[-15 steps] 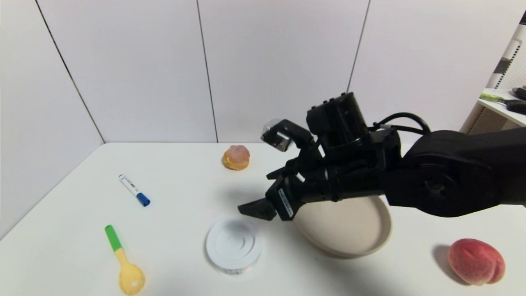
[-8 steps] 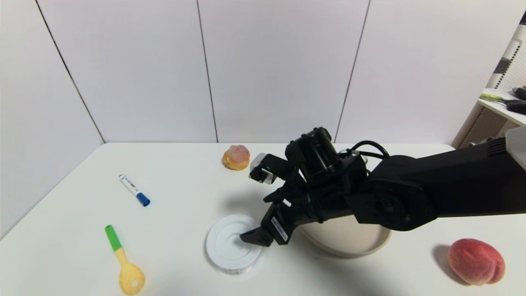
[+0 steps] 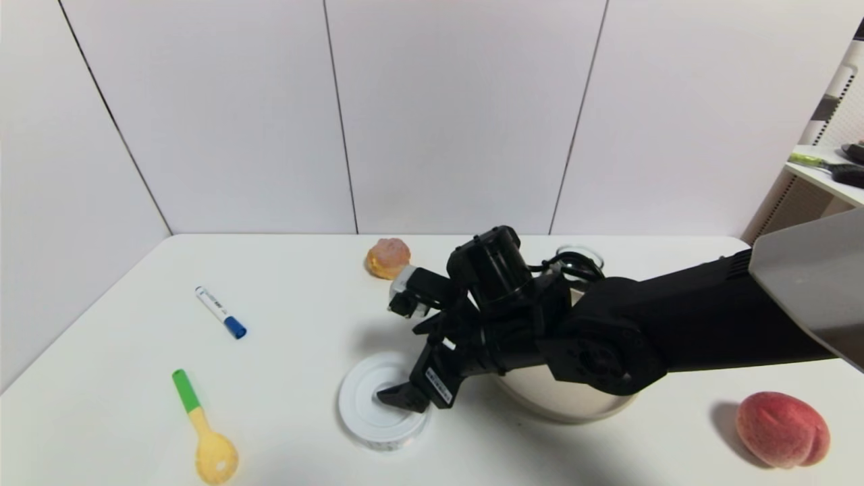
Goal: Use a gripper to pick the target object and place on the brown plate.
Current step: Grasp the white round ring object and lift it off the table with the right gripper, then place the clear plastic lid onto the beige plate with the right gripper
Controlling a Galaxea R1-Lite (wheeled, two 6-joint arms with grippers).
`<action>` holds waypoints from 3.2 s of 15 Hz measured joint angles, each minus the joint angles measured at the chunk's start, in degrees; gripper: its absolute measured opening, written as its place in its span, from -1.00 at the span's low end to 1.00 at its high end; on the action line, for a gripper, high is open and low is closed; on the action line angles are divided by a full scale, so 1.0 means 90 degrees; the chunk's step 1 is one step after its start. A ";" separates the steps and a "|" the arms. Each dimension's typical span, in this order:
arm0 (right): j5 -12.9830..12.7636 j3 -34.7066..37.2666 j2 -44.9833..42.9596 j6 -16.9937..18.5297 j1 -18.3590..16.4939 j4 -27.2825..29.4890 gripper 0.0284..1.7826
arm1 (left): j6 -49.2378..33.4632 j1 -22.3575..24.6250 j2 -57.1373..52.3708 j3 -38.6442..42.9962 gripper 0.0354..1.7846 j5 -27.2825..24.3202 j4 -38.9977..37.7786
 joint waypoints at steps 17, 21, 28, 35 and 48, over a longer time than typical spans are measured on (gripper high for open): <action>-0.0018 0.0024 0.0290 -0.0196 -0.0037 -0.0211 0.90 | 0.0000 0.0000 0.0000 0.0000 0.89 0.0000 0.0000; -0.0011 0.0050 0.0263 -0.0196 -0.0030 -0.0218 0.90 | 0.0000 0.0000 0.0000 0.0000 0.89 0.0000 0.0000; -0.0012 0.0068 0.0256 -0.0218 -0.0033 -0.0225 0.03 | 0.0000 0.0000 0.0000 0.0000 0.89 0.0000 0.0000; -0.0011 0.0058 0.0217 -0.0221 -0.0022 -0.0240 -0.50 | 0.0000 0.0000 0.0000 0.0000 0.89 0.0000 0.0000; 0.0083 0.0102 -0.0968 -0.0102 -0.0670 -0.0245 -0.97 | 0.0000 0.0000 0.0000 0.0000 0.89 0.0000 0.0000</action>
